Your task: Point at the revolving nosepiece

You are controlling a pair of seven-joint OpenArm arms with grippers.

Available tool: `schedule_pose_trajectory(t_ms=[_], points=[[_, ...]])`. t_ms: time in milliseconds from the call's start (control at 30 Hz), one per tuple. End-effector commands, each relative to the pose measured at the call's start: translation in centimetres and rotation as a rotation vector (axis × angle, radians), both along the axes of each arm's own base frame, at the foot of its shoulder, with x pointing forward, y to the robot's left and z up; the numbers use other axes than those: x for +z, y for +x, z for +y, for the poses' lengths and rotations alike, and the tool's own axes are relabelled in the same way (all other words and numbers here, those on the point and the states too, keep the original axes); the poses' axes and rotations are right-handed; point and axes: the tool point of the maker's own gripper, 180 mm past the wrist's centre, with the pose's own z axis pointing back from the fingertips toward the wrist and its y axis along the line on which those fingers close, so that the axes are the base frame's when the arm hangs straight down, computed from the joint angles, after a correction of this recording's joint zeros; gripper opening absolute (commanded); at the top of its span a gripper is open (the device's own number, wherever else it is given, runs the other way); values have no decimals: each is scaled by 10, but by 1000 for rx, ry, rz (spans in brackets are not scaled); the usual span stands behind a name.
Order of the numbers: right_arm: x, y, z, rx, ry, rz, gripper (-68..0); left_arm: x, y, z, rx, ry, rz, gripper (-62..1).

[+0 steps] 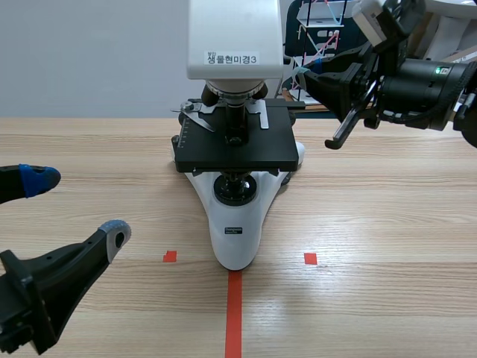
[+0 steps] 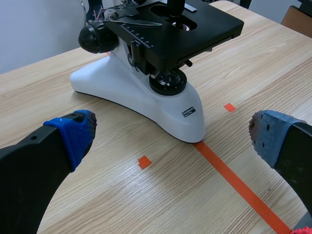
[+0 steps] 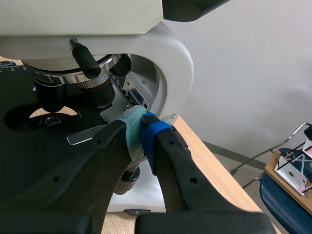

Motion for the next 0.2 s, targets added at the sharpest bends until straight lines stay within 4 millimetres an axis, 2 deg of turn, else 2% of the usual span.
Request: schedule_pose_trajectory(t_ms=[0,167], points=[[12,1,1,12,8,-30,-677,8,1,-3,-2,-19,-23,14],[12,1,1,12,8,-30,-677,8,1,-3,-2,-19,-24,14]])
